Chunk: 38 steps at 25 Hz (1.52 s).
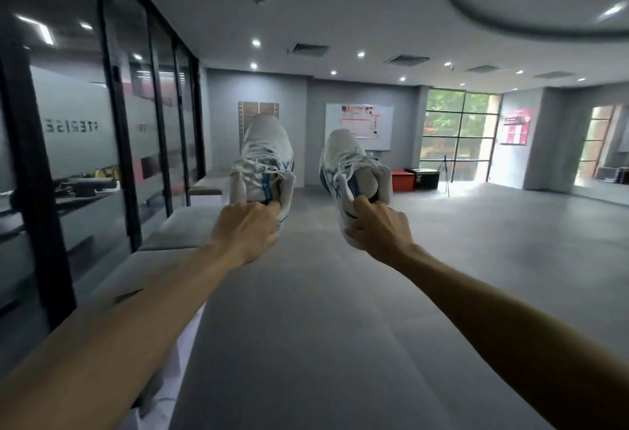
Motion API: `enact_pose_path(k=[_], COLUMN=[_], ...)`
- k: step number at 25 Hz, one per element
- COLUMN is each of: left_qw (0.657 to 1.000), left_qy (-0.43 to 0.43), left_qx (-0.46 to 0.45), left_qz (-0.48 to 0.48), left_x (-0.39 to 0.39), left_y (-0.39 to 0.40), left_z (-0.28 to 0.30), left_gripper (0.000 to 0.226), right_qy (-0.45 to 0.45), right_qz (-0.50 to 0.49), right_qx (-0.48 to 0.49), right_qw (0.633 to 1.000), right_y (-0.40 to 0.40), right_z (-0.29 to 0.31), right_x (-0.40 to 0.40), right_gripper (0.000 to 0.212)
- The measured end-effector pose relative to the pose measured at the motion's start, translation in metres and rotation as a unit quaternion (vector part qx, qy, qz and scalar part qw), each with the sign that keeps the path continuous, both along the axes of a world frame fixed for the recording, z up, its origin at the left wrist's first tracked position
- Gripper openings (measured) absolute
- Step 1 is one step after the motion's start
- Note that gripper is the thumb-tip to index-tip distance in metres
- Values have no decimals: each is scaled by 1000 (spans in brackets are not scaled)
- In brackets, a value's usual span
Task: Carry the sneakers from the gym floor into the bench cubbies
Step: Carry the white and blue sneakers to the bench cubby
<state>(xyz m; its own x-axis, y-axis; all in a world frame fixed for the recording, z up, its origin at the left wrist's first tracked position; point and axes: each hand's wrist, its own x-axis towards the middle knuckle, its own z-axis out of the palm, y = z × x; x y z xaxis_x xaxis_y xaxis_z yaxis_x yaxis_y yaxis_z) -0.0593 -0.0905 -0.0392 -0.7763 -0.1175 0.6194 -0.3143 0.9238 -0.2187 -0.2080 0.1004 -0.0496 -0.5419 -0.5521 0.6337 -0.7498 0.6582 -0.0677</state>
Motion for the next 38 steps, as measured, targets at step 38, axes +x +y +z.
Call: enact_pose_path(k=[38], left_qw=[999], left_qy=[4], left_qx=[-24], left_qz=[34], left_x=[-1007], left_y=[-348], left_z=[13], left_gripper=[22], right_qy=[22], right_qz=[26], right_qx=[2], right_qw=[999], right_y=[-354], right_z=[20], right_x=[-1009], right_gripper=[32])
